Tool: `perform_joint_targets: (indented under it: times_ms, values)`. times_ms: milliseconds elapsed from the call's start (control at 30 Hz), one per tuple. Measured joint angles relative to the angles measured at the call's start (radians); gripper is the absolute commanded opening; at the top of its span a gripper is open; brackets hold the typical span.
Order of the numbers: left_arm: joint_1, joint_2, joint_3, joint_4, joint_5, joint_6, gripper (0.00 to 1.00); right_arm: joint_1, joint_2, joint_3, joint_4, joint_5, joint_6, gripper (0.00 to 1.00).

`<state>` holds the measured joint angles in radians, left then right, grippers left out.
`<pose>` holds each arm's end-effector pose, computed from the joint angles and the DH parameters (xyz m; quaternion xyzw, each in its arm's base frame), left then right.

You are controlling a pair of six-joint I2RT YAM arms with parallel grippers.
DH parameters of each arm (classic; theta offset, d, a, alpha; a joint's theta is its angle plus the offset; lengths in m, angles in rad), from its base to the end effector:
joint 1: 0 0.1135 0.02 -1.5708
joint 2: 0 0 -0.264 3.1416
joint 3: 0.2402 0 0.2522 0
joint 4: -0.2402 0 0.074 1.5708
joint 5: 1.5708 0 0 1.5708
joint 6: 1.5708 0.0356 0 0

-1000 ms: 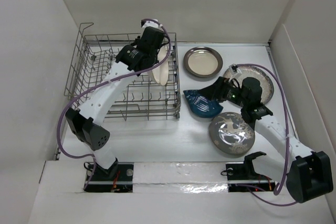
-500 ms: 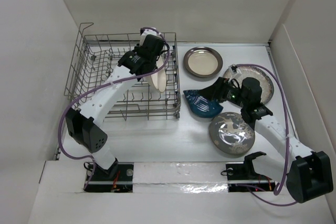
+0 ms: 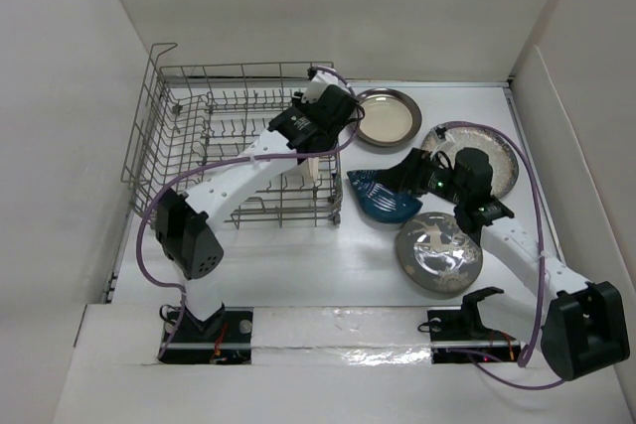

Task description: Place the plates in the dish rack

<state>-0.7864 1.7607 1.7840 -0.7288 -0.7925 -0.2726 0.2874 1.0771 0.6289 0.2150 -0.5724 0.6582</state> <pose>0.2925 -0.2572 0.3743 0.0563 0.8511 0.1070 0.5108 0.2273 0.0873 0.2699 -0.0333 0.7720 0.4681 0.4287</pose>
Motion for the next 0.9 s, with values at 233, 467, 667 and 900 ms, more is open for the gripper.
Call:
perform_joint_targets:
  times_ms: [233,467,667,900]
  values:
    - [-0.031,0.058,0.003,0.016,-0.073,0.003,0.0,0.0,-0.003,-0.023,-0.004,0.005,0.0,0.83]
    - [-0.052,0.073,0.003,0.03,-0.11,0.018,0.0,0.0,-0.003,-0.023,-0.003,0.02,0.0,0.83]
    - [-0.077,0.075,-0.018,0.044,-0.146,0.02,0.0,0.0,0.01,-0.023,0.0,0.042,0.0,0.85]
    - [-0.097,0.075,-0.109,0.1,-0.185,-0.006,0.07,-0.011,0.04,-0.043,0.002,0.057,0.004,0.85]
